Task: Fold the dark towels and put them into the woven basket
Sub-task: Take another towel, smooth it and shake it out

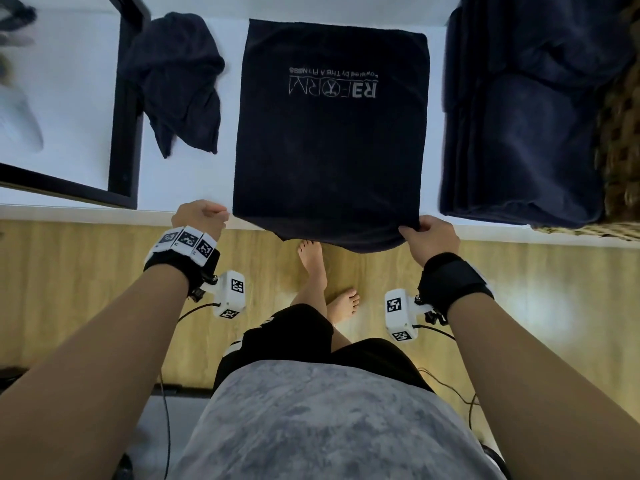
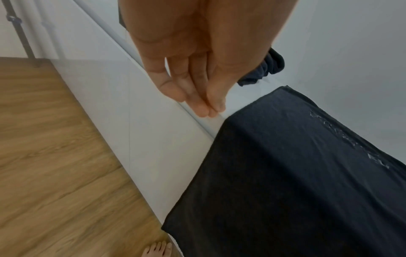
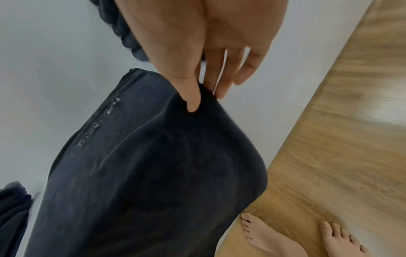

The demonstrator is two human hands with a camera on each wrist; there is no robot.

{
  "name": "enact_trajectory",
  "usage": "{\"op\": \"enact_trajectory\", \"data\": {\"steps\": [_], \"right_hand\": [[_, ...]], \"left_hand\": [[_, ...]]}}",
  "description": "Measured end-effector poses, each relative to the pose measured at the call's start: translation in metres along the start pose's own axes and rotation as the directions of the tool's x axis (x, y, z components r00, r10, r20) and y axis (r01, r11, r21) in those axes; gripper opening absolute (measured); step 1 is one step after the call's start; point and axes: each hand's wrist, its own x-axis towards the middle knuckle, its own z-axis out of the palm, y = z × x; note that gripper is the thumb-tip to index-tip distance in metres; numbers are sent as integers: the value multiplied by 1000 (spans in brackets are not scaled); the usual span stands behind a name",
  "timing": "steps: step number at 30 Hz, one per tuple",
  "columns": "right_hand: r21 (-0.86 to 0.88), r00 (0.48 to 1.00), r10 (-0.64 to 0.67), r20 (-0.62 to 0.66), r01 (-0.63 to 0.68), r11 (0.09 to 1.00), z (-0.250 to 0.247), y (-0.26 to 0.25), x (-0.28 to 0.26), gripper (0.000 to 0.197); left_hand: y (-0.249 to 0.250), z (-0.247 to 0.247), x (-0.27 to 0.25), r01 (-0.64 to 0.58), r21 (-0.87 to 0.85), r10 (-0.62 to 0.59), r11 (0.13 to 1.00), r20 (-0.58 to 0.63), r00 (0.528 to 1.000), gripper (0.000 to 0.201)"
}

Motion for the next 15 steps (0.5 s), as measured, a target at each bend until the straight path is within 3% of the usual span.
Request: {"op": "enact_trajectory", "data": {"steps": [3,7,11,15], "right_hand": [[23,1000,-14,23,13,1000,-2,3,0,11],[76,1000,30,5,-31,997,-3,3,-2,8],[104,999,32,17,-34,994,-3,-3,-2,8],[110,1000,7,-12,-6,994,-5,-12,-6,6]], "left_hand": [[-2,-2,1,10,18,-10,1000,23,1000,3],[2,12,-3,5,90,-14,996,94,995,31],[10,22,-5,147,-119,-137,982,84,987,36],[16,16,-8,158,-78,-152,984,79,985,31]]}}
